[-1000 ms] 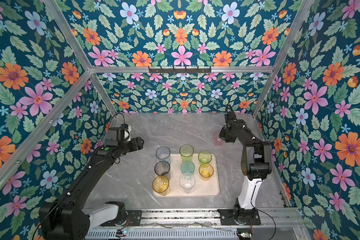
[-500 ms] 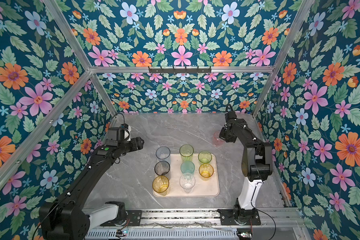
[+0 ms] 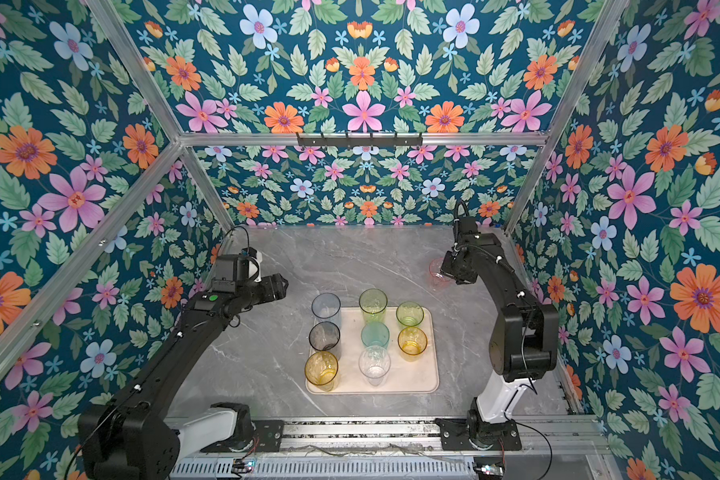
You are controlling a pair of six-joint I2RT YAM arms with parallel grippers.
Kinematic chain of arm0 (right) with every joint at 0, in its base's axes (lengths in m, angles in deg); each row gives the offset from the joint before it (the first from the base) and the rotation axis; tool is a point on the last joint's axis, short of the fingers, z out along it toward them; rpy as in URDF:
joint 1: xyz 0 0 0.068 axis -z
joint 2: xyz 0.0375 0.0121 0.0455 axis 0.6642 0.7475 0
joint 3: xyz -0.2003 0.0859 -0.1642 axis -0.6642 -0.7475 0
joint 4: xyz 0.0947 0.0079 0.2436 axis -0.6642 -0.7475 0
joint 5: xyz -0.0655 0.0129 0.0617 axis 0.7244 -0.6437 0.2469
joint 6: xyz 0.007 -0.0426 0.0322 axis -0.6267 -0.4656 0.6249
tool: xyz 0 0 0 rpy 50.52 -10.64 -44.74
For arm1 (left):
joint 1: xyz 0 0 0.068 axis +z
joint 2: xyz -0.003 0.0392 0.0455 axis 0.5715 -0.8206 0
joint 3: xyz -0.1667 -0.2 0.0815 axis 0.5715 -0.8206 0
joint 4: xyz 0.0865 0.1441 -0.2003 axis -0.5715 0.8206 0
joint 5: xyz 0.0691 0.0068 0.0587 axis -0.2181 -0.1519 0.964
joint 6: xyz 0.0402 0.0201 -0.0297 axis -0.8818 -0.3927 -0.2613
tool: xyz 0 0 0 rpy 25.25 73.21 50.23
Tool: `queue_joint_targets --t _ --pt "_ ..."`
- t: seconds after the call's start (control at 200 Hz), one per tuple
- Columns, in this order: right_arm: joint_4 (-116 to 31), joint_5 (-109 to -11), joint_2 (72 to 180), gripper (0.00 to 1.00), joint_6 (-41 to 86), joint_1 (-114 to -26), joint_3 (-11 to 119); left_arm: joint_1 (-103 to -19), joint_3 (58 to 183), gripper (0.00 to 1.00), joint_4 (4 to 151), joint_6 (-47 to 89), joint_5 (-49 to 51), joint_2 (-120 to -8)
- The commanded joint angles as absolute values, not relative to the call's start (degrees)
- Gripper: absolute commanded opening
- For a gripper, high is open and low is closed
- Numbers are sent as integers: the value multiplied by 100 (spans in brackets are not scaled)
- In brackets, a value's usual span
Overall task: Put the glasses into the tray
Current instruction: 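Lift the pink glass with the right gripper and carry it to the tray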
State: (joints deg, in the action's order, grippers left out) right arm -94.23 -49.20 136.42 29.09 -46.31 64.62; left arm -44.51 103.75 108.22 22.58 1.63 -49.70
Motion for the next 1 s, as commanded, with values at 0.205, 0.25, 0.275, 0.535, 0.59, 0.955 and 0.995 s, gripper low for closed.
queue_joint_targets --t 0.205,0.25,0.275,0.535,0.59,0.955,0.995 --pt "-10333 -4677 12828 0 2875 -4964 6351 -4444 10371 83 10793 2248 146 -4936" --pt "-10401 -4669 12671 0 2874 -5012 6324 -4443 10367 83 10793 2248 135 -4935" --pt "-10442 -4668 12593 0 2875 -5030 6302 -4444 10372 83 10793 2249 135 -4940" --pt "-10760 -5076 11714 0 2901 -5200 6038 -4440 10372 83 10793 2246 142 -4937" --pt "-10883 -5115 11581 0 2910 -5223 6012 -4444 10372 84 10793 2248 144 -4941" --pt "-11285 -5597 10458 0 3023 -5421 5457 -4444 10378 84 10793 2253 176 -4988" --pt "-11339 -5604 10322 0 3062 -5447 5386 -4444 10381 83 10793 2250 181 -4995"
